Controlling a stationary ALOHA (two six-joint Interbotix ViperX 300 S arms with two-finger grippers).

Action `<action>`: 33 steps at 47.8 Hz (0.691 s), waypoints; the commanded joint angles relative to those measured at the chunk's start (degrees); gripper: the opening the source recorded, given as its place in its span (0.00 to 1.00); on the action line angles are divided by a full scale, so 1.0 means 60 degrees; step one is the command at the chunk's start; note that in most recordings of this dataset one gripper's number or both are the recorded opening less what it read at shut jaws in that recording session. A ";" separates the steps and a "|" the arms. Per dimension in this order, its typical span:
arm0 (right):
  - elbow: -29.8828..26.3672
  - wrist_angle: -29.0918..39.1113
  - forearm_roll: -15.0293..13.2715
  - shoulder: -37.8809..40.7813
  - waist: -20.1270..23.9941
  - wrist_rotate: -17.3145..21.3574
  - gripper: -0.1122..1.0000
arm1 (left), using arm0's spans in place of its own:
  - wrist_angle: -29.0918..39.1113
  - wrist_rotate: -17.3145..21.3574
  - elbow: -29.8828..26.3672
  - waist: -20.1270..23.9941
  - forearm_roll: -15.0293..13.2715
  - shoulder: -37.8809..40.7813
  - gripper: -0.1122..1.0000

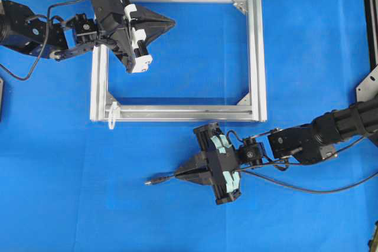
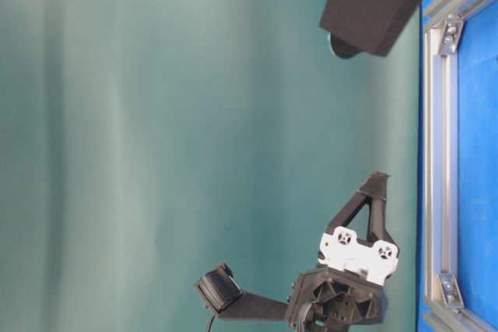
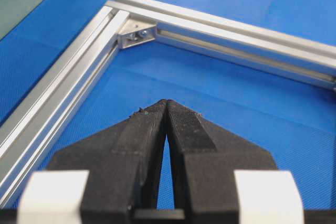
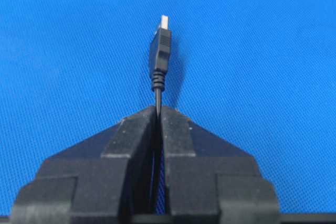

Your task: Insert the wire through the string loop located on the left side.

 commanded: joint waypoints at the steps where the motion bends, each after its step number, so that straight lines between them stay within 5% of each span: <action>1: -0.0146 -0.0073 -0.0015 -0.0176 0.0015 0.0015 0.01 | -0.0044 0.0000 -0.0088 -0.0015 0.0029 -0.0278 0.10; 14: -0.0176 0.0176 0.0015 -0.0615 0.0015 0.0103 0.01 | -0.0044 0.0000 -0.0088 -0.0015 0.0015 -0.0293 0.10; 33: -0.0308 0.1948 0.0029 -0.2197 0.0015 0.0088 0.01 | -0.0044 0.0000 -0.0103 -0.0015 0.0029 -0.0293 0.10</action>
